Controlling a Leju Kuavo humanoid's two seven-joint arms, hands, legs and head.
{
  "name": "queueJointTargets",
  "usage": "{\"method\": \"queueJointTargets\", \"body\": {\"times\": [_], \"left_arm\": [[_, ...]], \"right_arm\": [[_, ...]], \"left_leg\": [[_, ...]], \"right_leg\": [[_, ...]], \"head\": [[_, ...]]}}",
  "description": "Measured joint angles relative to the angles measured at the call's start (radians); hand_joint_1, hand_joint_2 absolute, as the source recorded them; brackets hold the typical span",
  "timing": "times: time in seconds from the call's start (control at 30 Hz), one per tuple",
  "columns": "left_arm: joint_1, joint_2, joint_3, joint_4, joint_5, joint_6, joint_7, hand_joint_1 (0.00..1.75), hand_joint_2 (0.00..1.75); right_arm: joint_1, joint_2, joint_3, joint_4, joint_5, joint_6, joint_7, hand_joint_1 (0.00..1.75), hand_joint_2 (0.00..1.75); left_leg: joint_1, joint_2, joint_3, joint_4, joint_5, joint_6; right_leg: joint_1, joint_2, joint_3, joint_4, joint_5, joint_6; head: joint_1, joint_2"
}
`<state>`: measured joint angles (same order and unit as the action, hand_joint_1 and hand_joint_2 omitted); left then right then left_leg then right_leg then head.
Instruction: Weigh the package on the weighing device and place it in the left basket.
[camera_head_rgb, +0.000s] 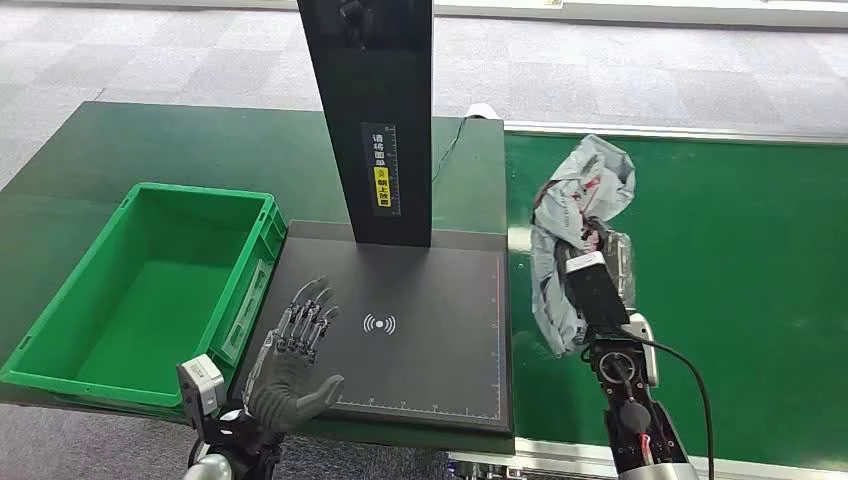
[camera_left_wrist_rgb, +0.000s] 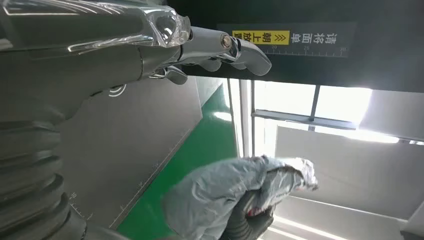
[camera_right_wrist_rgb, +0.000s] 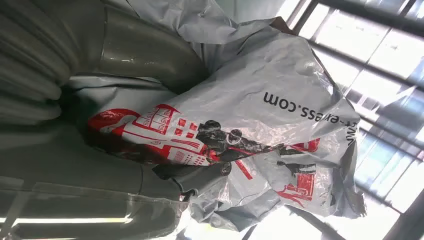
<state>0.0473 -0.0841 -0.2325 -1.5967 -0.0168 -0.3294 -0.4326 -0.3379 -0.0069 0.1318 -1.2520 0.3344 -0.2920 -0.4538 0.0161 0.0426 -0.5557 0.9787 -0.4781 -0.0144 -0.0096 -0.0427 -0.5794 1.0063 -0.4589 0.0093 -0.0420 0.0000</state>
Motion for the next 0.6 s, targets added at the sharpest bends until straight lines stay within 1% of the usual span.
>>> {"method": "queueJointTargets", "body": {"times": [0.07,0.13,0.3,0.43,0.5,0.53,0.57,0.6], "left_arm": [[0.0,0.002,-0.001,0.002,0.002,-0.001,-0.002,0.0,1.75],[-0.001,0.006,-0.001,0.008,0.004,-0.002,-0.007,0.0,1.75],[-0.011,0.015,-0.004,0.022,0.005,-0.01,-0.017,0.0,1.75],[-0.027,0.024,-0.011,0.041,0.009,-0.022,-0.028,0.0,1.75],[-0.039,0.029,-0.016,0.056,0.014,-0.029,-0.038,0.0,1.75],[-0.045,0.031,-0.019,0.065,0.016,-0.032,-0.042,0.0,1.75],[-0.051,0.034,-0.021,0.072,0.018,-0.034,-0.045,0.0,1.75],[-0.057,0.036,-0.023,0.079,0.019,-0.036,-0.047,0.0,1.75]], "right_arm": [[0.009,0.005,0.032,-0.008,-0.01,0.024,-0.003,1.75,1.75],[0.027,0.011,0.1,-0.022,-0.017,0.066,-0.007,1.75,1.75],[0.053,0.009,0.269,-0.038,0.018,0.148,-0.027,1.75,1.75],[0.054,-0.006,0.358,-0.04,0.074,0.174,-0.051,1.75,1.75],[0.054,-0.02,0.393,-0.04,0.126,0.169,-0.064,1.74,1.75],[0.055,-0.028,0.409,-0.04,0.168,0.151,-0.065,1.69,1.75],[0.057,-0.034,0.422,-0.04,0.216,0.123,-0.061,1.61,1.75],[0.059,-0.04,0.434,-0.039,0.276,0.084,-0.05,1.25,1.75]], "left_leg": [[0.0,0.0,0.0,0.0,0.0,0.0],[0.0,0.0,0.0,0.0,0.0,0.0],[0.0,0.0,-0.001,0.0,0.0,0.0],[0.0,0.0,0.0,0.0,0.0,0.0],[0.0,0.0,0.0,0.0,0.0,0.0],[0.0,0.0,0.0,0.0,0.0,0.0],[0.0,0.0,0.0,0.0,0.0,0.0],[0.0,0.0,0.0,0.0,0.0,0.0]], "right_leg": [[0.0,0.0,0.0,0.0,0.0,0.0],[0.0,0.0,0.0,0.0,0.0,0.0],[0.0,0.0,-0.001,0.0,0.0,0.0],[0.0,0.0,0.0,0.0,0.0,0.0],[0.0,0.0,0.0,0.0,0.0,0.0],[0.0,0.0,0.0,0.0,0.0,0.0],[0.0,0.0,0.0,0.0,0.0,0.0],[0.0,0.0,0.0,0.0,0.0,0.0]], "head": [[0.0,0.0],[0.0,0.0],[0.0,0.0],[0.0,0.0],[0.0,0.0],[0.0,0.0],[0.0,0.0],[0.0,0.0]]}}
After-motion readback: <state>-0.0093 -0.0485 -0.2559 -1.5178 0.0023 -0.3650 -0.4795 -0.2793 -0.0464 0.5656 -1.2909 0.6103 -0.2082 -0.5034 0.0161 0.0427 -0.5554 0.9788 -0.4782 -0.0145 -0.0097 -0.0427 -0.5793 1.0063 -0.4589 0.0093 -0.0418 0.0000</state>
